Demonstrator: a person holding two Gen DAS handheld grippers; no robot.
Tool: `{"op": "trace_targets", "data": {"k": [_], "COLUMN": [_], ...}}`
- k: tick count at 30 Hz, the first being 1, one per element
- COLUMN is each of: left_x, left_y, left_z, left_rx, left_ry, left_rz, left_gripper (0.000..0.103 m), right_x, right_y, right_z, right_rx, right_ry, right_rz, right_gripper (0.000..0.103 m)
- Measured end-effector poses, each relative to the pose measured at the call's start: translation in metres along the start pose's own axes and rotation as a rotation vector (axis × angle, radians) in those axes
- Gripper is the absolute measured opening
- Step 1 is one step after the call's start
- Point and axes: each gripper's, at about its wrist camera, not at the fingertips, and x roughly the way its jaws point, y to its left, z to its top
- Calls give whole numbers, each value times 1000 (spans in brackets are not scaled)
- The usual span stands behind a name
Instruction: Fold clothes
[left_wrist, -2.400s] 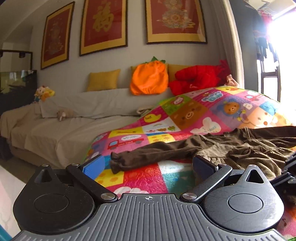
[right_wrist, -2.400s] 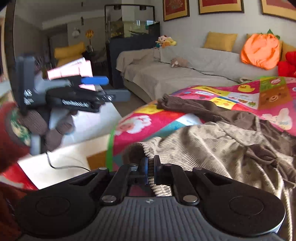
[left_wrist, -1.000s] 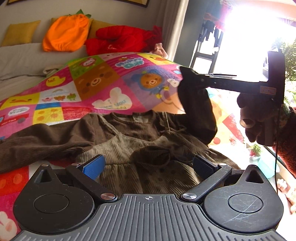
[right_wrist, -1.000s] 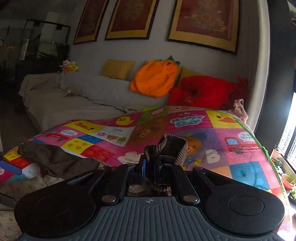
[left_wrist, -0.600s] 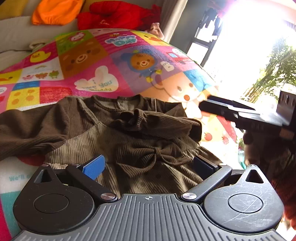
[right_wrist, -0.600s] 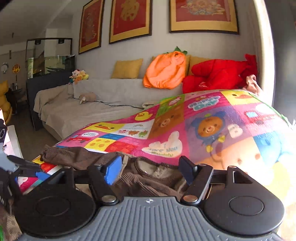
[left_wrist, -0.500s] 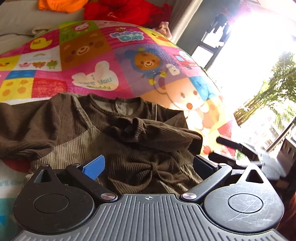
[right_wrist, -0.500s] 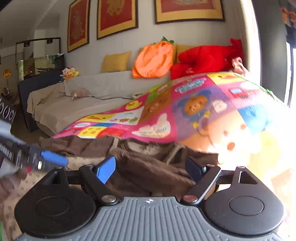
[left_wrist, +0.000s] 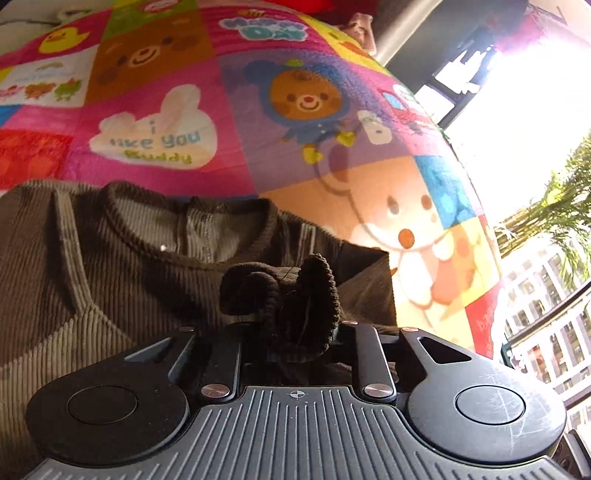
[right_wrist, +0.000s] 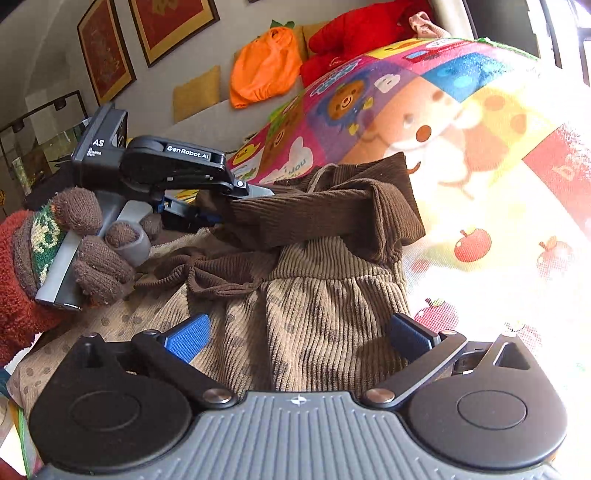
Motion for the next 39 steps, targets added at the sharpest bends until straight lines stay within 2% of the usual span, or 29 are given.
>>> {"op": "trace_targets", "data": {"k": [3, 4, 6, 8, 9, 10, 13, 15, 17, 19, 21, 23, 24, 25, 26, 29, 30, 32, 34, 36, 37, 38, 39], "left_x": [-38, -49, -66, -71, -71, -69, -73, -82, -83, -78, -60, -42, -34, -29, -30, -37, -42, -46, -39, -27, -24, -25, -31], "left_y": [-36, -41, -41, -28, -16, -2, 45, 71, 84, 92, 90, 79, 73, 66, 58, 34, 27, 22, 27, 36, 40, 44, 47], "left_z": [19, 19, 14, 0, -8, -15, -29, -29, -26, -22, -19, -21, -22, -22, -21, -17, -16, -14, -19, -30, -36, -40, -42], "left_rx": [234, 288, 360, 389, 379, 353, 199, 50, -78, -186, -234, -185, -153, -115, -70, 73, 128, 200, 228, 278, 304, 317, 312], "left_ry": [-247, -304, -370, -372, -351, -317, -204, -158, -118, -75, -34, -17, -9, -16, -44, -137, -175, -200, -158, -107, -97, -102, -119], "left_rz": [-38, -44, -46, 8, 51, 94, 188, 162, 89, 23, 9, 49, 73, 89, 95, 124, 160, 223, 276, 378, 420, 439, 446], "left_gripper": [20, 20, 24, 41, 45, 56, 70, 81, 95, 95, 95, 93, 88, 54, 29, 22, 22, 22, 24, 33, 43, 59, 64], "right_x": [2, 3, 3, 4, 4, 5, 5, 5, 6, 7, 8, 8, 9, 9, 9, 10, 10, 10, 11, 11, 12, 12, 13], "right_y": [4, 4, 5, 7, 8, 8, 8, 8, 9, 9, 11, 12, 13, 14, 14, 15, 15, 15, 15, 16, 17, 18, 18], "right_z": [-1, -1, -1, -2, -3, -3, -4, -3, -3, -3, -3, -2, -2, -2, -2, -3, -2, -2, -2, -2, -2, -3, -2], "right_rx": [-12, -14, -17, -22, -24, -24, -23, -23, -28, -36, -46, -59, -65, -68, -71, -71, -70, -69, -72, -80, -84, -89, -92], "right_ry": [4, 4, 2, 3, 4, 5, 7, 8, 11, 16, 22, 28, 31, 33, 34, 34, 33, 33, 34, 37, 39, 41, 43], "right_rz": [-14, -17, -23, -30, -34, -36, -34, -34, -38, -43, -50, -58, -62, -64, -66, -67, -66, -64, -63, -70, -74, -77, -80], "right_gripper": [103, 103, 103, 103, 103, 103, 103, 103, 103, 103, 103, 103, 103, 103, 103, 103, 103, 103, 103, 103, 103, 103, 103]}}
